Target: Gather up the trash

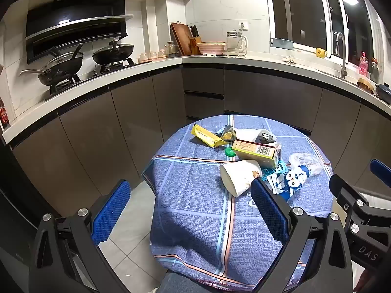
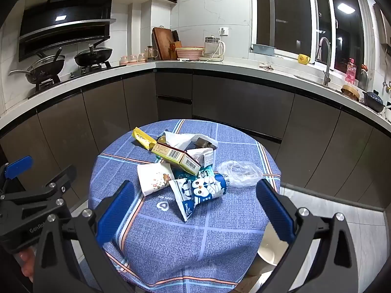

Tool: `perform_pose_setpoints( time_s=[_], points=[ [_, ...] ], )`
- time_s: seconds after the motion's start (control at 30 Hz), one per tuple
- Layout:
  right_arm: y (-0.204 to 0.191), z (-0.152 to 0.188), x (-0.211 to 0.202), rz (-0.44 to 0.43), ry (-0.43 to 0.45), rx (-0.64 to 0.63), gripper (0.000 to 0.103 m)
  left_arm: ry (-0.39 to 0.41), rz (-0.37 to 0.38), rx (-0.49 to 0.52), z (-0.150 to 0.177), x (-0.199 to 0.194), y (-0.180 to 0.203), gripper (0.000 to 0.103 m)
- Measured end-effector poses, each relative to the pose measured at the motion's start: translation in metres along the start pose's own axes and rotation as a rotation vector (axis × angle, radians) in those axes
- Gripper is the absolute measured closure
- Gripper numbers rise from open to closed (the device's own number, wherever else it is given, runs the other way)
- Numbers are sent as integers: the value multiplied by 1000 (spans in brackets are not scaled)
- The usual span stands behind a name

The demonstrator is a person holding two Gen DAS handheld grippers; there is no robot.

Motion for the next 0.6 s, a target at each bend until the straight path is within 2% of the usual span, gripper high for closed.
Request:
perform_pose_setpoints(
  time_s=[0.6],
  points=[
    [0,0,0,1,1,-1,3,-3,-2,0,0,0,0,8]
  ],
)
Point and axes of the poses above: each gripper's, at about its wrist camera, not at the fingertips, and x roughly the way its jaws point, y to its right, z to its underside, the point moved 9 cm from there along x, roughly the way its jaws point, and after that the axes turned 12 degrees about x, right-handed, at the moved point
